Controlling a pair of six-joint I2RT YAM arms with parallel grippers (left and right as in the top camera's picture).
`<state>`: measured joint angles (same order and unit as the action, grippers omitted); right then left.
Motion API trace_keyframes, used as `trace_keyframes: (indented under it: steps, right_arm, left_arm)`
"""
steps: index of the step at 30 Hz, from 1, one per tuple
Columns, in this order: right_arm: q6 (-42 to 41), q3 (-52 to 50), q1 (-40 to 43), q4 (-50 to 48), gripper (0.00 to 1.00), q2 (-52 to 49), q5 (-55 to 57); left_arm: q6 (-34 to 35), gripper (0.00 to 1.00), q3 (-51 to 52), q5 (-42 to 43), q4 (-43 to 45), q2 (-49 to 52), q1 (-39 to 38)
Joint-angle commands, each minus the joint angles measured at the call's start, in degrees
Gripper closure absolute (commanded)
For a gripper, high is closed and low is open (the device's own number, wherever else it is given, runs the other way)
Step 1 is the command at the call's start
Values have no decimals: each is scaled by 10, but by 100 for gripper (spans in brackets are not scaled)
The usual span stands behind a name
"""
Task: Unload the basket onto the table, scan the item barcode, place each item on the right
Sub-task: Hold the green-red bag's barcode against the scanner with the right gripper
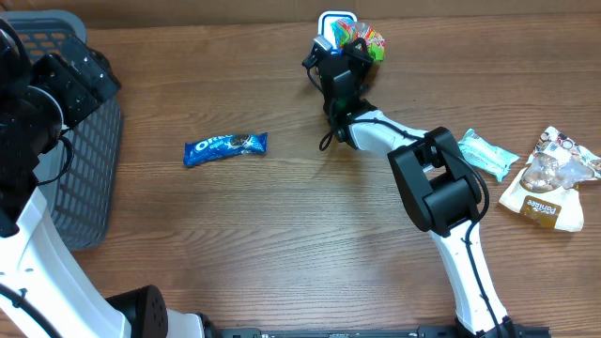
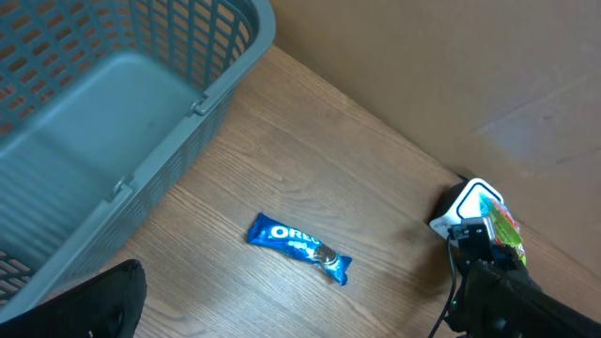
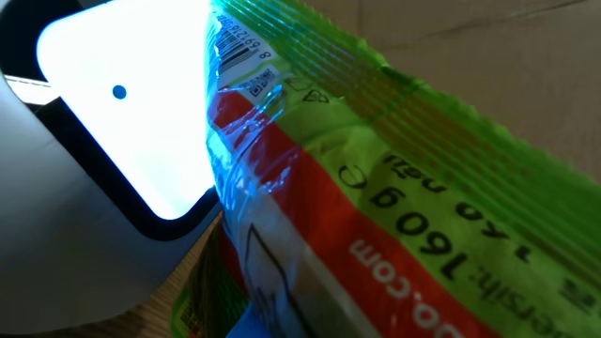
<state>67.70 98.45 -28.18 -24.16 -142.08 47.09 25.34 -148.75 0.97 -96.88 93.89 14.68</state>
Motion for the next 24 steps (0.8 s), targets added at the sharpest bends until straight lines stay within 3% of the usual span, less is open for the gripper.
trace_keyframes:
  steps: [1,20,24]
  right_arm:
    - [-4,9,-7,-3,96,5,14]
    - [-2,9,-7,-1,96,5,38]
    - [19,9,-8,-120,96,11,82]
  left_arm:
    - [-7,0,1,-5,1,-1,3]
    - [-7,0,1,-5,1,-1,3]
    - [-7,0,1,-5,1,-1,3]
